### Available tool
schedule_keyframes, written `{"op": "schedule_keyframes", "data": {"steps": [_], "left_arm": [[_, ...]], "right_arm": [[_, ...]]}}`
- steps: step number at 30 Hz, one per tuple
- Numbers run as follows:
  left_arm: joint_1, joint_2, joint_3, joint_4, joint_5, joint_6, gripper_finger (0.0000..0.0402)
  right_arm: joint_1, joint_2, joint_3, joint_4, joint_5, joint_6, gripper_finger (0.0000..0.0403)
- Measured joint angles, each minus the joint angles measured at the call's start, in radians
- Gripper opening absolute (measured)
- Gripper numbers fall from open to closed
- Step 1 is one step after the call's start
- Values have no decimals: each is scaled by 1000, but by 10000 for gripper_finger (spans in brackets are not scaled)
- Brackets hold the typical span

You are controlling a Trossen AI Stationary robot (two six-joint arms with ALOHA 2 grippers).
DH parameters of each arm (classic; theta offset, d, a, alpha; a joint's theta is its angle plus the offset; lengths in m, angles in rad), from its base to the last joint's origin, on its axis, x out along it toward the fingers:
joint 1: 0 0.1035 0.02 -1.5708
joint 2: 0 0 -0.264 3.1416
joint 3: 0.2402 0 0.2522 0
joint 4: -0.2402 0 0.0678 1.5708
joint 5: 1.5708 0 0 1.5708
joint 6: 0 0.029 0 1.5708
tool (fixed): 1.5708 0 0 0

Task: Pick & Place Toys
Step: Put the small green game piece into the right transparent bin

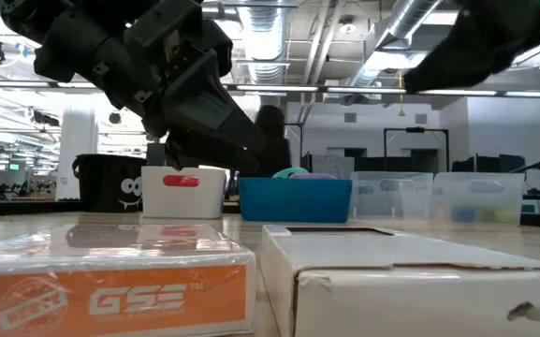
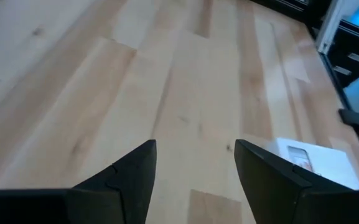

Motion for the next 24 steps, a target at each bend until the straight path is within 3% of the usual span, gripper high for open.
{"op": "schedule_keyframes", "data": {"steps": [7,14,16,21,24], "left_arm": [[-14,0,0,-4,154,46,209],[-67,0,3,-102,174,82,209],[-80,-21,21,-233,175,39,209],[-111,-112,159,-744,150,-83,209],[-140,-169,237,-909,90,-154,209]], "right_arm": [[111,133,0,313,-41,-157,255],[105,387,0,614,-38,-288,255],[96,459,0,684,-39,-329,255],[72,597,61,718,-40,-381,255],[64,652,112,717,-59,-414,255]]}}
